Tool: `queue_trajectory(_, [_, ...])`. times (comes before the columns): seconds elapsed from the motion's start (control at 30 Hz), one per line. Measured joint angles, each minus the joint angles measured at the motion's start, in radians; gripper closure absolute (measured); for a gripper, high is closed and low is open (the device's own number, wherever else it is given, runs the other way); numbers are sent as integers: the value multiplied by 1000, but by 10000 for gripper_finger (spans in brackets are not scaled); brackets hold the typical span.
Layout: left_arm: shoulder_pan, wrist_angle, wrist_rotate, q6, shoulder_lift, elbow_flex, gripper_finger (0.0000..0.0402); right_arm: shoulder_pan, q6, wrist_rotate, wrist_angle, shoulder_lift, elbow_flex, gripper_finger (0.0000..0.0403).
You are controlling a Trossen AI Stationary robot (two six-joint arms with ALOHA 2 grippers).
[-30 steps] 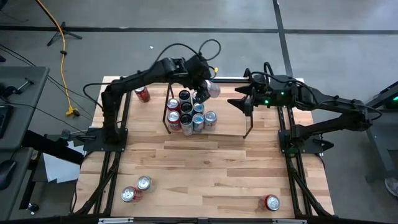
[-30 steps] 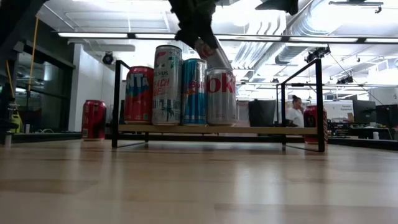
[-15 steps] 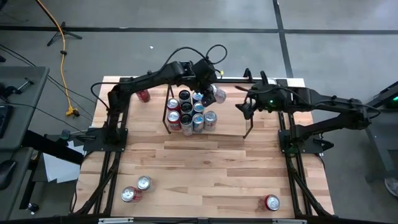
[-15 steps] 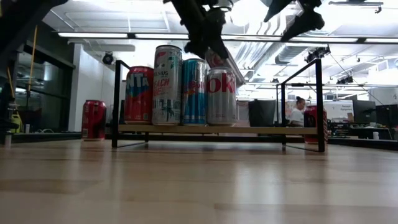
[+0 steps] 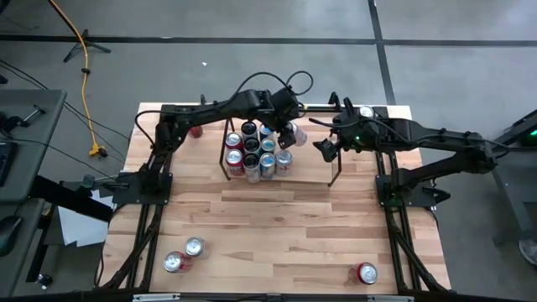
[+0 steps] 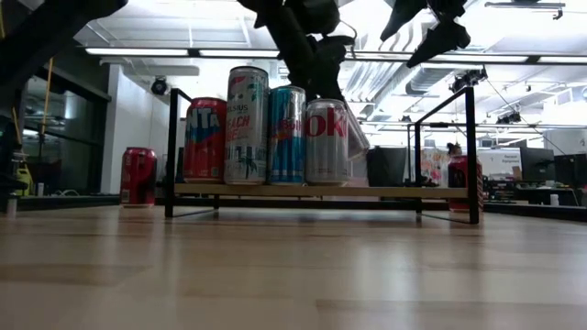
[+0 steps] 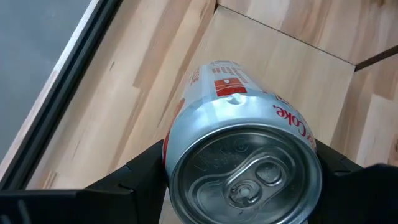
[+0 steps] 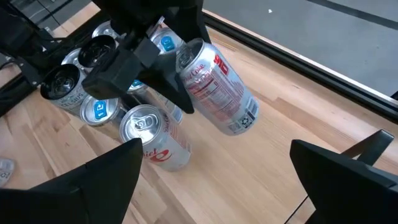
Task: Place canned beverage on shelf
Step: Put the top red-silver soda can on the shelf aligned with the other red-silver soda can
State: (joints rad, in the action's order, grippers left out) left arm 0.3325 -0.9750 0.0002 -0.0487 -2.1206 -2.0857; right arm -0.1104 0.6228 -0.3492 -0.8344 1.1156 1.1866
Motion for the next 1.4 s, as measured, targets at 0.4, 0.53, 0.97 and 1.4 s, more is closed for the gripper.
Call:
queue_trajectory(0.4, [-3,-31,20,15,-11,0,158,0,2,-16,5,-1,0,10])
queue_trajectory(0.53, [-3,-32,21,15,-11,0,156,0,2,-16,8,-1,0,10])
queue_trajectory(0.97, [-9,-36,15,72,-11,0,154,0,9,-16,9,-1,0,10])
queue_trajectory(1.4, [-9,-52,-13,114,-10,10,153,0,10,-16,38,-1,0,10])
